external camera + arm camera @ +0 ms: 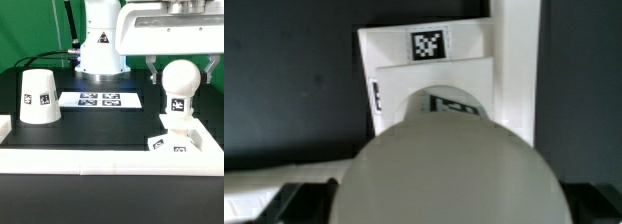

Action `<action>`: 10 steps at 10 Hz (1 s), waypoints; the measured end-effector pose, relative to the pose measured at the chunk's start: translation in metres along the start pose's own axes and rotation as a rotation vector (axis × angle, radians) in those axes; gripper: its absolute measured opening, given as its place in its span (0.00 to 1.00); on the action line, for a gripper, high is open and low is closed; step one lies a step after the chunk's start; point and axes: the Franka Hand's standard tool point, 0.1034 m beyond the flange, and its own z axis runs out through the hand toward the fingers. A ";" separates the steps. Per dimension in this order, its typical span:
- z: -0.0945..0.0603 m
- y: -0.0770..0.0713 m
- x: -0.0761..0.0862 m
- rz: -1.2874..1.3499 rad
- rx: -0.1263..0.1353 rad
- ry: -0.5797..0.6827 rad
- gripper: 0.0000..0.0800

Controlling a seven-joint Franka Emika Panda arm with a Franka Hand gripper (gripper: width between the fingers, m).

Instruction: Assemble lamp

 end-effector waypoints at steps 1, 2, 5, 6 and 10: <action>0.000 -0.001 0.000 0.073 0.000 0.000 0.73; 0.000 -0.001 -0.001 0.170 -0.002 -0.001 0.73; 0.001 -0.003 0.000 0.394 0.003 -0.004 0.73; 0.001 -0.005 0.000 0.480 0.008 -0.010 0.73; 0.002 -0.007 0.000 0.770 0.020 -0.042 0.73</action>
Offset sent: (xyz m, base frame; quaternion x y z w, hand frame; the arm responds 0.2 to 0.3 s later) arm 0.0032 0.0082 -0.0044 -0.0072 -0.0161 0.2508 0.9679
